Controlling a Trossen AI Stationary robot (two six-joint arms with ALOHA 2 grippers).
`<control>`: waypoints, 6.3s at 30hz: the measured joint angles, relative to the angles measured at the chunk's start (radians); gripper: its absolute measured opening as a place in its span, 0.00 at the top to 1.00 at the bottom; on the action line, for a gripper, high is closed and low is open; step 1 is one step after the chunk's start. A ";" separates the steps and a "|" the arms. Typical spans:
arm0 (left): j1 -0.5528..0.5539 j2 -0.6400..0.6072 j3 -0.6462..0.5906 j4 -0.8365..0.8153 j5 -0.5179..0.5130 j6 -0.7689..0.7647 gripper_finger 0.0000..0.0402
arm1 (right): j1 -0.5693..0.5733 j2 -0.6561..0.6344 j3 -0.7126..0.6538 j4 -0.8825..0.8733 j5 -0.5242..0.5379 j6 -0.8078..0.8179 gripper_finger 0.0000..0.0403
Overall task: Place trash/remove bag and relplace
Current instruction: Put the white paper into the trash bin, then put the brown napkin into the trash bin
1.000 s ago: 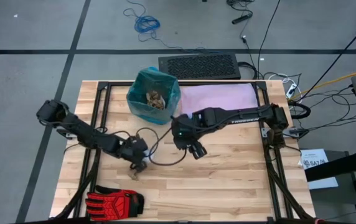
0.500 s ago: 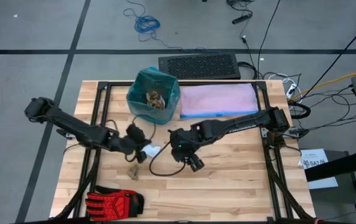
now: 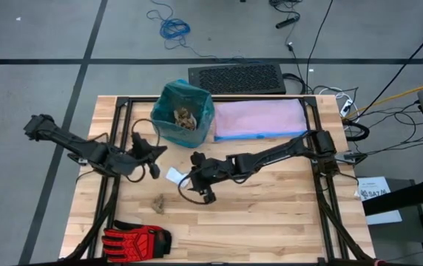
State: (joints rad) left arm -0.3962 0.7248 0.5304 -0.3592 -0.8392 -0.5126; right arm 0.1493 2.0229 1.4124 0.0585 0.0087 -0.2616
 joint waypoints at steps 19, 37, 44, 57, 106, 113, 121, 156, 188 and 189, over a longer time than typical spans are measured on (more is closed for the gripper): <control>0.000 -0.050 -0.050 0.006 -0.083 -0.003 1.00 | 0.007 0.265 0.003 0.262 0.146 0.202 0.54; -0.005 -0.088 -0.050 0.014 -0.083 0.025 1.00 | 0.036 0.245 0.264 -0.055 0.228 0.049 1.00; -0.012 -0.156 -0.050 0.045 -0.082 0.113 1.00 | 0.047 0.183 0.352 -0.189 0.223 0.015 0.99; -0.012 -0.171 -0.050 0.018 -0.074 0.129 1.00 | -0.003 0.364 0.335 -0.142 0.318 0.013 0.60; -0.012 -0.182 0.004 0.012 0.163 0.311 1.00 | -0.268 0.006 0.414 -0.255 0.429 -0.098 1.00; -0.012 -0.181 0.004 0.009 0.188 0.420 0.97 | -0.312 0.006 0.413 -0.377 0.379 -0.099 0.84; -0.012 -0.171 0.004 -0.031 0.342 0.341 0.81 | -0.306 -0.006 0.413 -0.386 0.379 -0.097 0.59; -0.181 0.488 0.004 -0.118 0.962 -0.084 0.69 | -0.126 -0.282 0.413 -0.937 0.246 0.101 0.48; 0.204 0.342 0.451 0.064 0.296 0.690 0.99 | -0.047 -0.287 0.413 -1.136 0.155 0.068 0.48; 0.247 0.341 0.463 0.064 0.300 0.709 1.00 | -0.047 -0.287 0.413 -1.139 0.157 0.067 0.48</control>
State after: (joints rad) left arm -0.1491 1.0656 0.9937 -0.2955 -0.5389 0.1969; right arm 0.1019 1.7355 1.8252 -1.0804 0.1656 -0.1942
